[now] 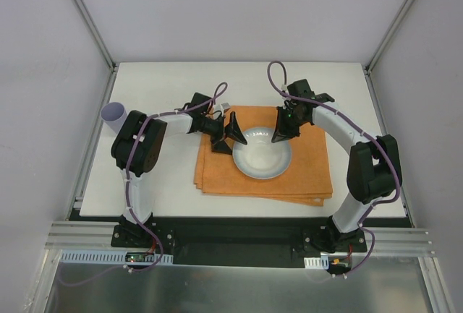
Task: Set the dinner table for one person
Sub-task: Place the plate on the napkin.
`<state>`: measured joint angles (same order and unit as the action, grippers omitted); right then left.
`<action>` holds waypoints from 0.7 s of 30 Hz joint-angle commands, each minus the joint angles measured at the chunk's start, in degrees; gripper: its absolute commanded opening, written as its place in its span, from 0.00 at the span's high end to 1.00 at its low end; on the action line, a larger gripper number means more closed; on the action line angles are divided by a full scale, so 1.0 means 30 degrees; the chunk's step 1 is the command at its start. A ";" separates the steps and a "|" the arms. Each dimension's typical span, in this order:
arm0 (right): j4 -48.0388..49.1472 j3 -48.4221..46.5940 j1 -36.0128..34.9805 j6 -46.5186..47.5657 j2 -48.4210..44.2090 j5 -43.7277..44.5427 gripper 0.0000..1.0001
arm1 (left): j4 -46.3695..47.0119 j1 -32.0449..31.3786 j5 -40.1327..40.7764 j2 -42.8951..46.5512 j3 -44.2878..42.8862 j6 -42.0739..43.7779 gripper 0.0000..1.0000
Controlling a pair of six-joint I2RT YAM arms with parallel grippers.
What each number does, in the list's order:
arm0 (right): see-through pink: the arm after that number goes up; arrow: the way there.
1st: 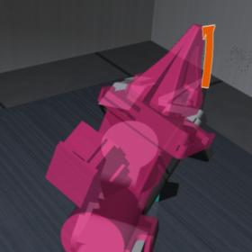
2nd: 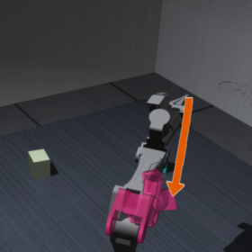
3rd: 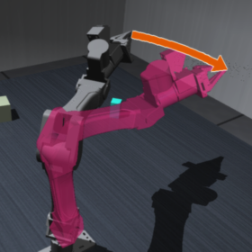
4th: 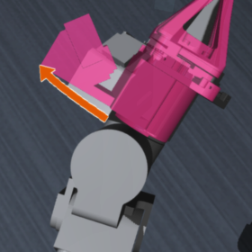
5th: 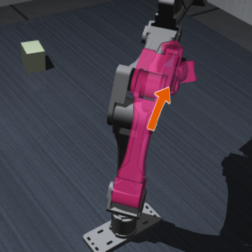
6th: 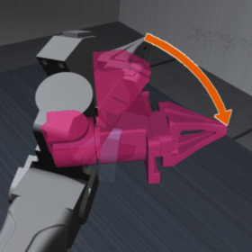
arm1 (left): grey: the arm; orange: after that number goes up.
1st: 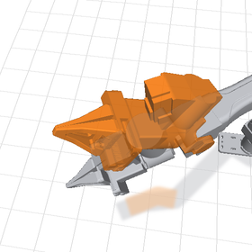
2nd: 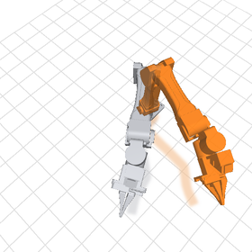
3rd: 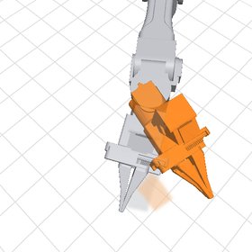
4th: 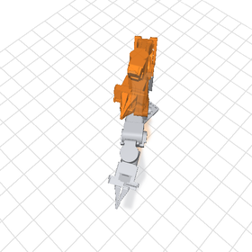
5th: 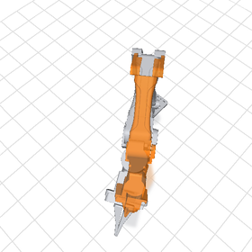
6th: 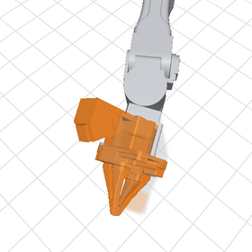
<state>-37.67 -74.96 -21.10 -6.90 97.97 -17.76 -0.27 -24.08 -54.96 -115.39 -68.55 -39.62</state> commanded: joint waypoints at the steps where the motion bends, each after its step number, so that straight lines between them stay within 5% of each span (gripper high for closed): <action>1: 0.0252 -0.0678 0.0032 -0.0221 -0.0519 -0.0438 0.99 | -0.0700 -0.0090 0.0125 0.0085 0.0263 0.0490 0.01; 7: 0.0194 -0.0591 0.0207 -0.0395 -0.1279 0.1022 0.99 | -0.0934 0.0610 0.1677 0.1574 0.0790 0.0199 0.01; 12: -0.2409 -0.0212 0.2076 -0.1976 -0.2043 0.6406 0.99 | -0.1313 0.1257 0.3055 0.3832 0.1522 -0.0154 0.01; 21: -0.4288 0.2513 0.3226 -0.1393 -0.2247 0.4402 0.99 | -0.2428 0.1228 0.3086 0.6617 0.4391 0.0344 0.01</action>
<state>-44.91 -69.91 -10.61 -11.27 92.42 -2.17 -4.64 -19.92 -46.24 -98.30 -59.51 -39.68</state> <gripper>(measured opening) 0.012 0.993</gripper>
